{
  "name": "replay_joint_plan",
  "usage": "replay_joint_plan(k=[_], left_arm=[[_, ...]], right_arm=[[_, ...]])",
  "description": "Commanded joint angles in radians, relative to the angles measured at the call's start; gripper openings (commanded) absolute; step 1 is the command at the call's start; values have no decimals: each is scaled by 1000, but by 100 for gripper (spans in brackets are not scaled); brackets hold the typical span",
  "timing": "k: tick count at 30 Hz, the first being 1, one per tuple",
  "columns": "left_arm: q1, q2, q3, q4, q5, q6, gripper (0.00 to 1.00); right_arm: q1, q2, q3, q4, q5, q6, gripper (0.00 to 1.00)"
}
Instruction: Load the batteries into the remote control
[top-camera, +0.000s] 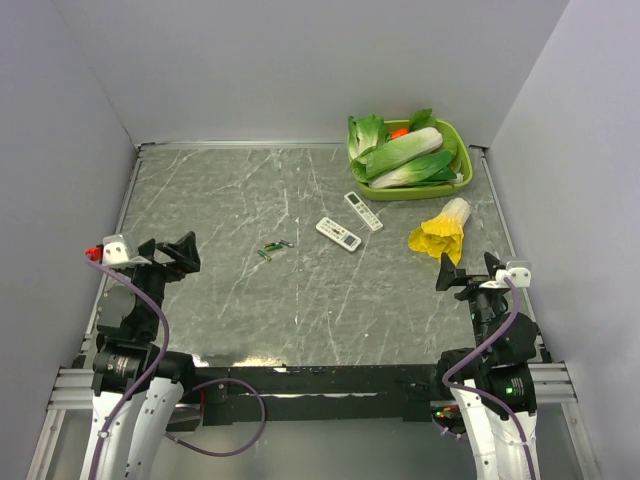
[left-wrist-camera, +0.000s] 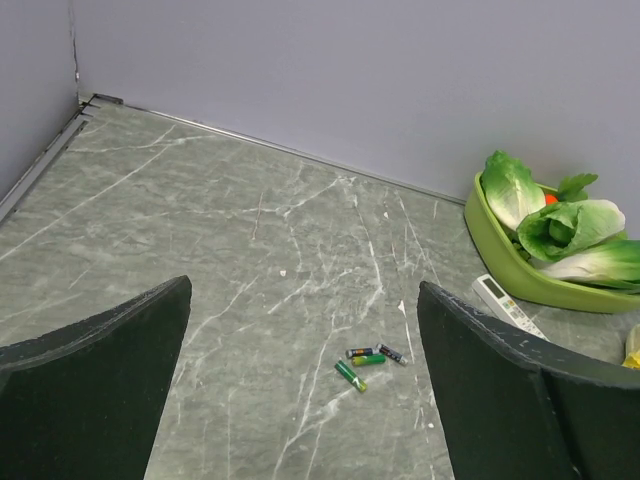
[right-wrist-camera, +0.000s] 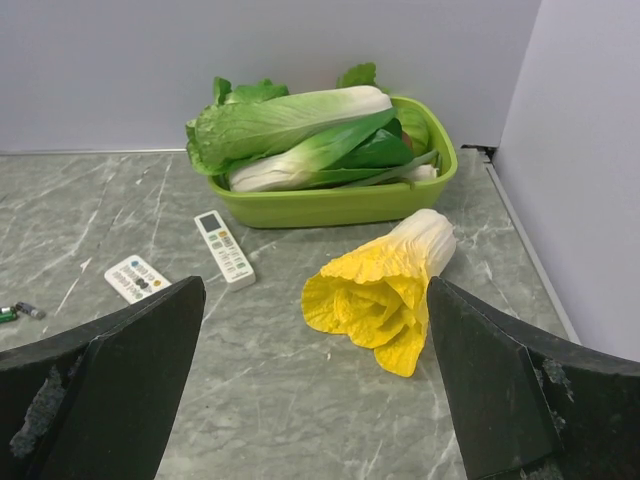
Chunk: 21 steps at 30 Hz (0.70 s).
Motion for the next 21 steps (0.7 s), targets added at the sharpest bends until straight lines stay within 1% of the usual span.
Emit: replay_joint_plan(k=[1,5,9,13,16,17,19,20,21], left_arm=[[5,-8,30,40,3,-18,99],[2,-11,30,41,0,-18,99],[-3,-20,30,37,-11,-21,99],[-9,-31,30,32,-21,-21,99],[-17,-34,32,28,-28,-23,99],[-20,-35,32,26,-29,-21,99],[-29,-40,34,23,-31,-21,99],[-30,-41,32,20,-31,-21,99],[-36,-43,32,17,-32,-20,99]], right_arm=[[9,-289,35,-5,46,4,100],[10,-248,65,-29,47,55,100],[9,-155,108,-59,47,104,100],[9,-61,160,-69,-20,163,100],[9,45,206,-94,-49,216,100],[9,115,222,-114,-64,242,100],[10,201,272,-150,-124,256,100],[9,294,291,-190,-167,262,100],[9,342,326,-212,-189,266,100]])
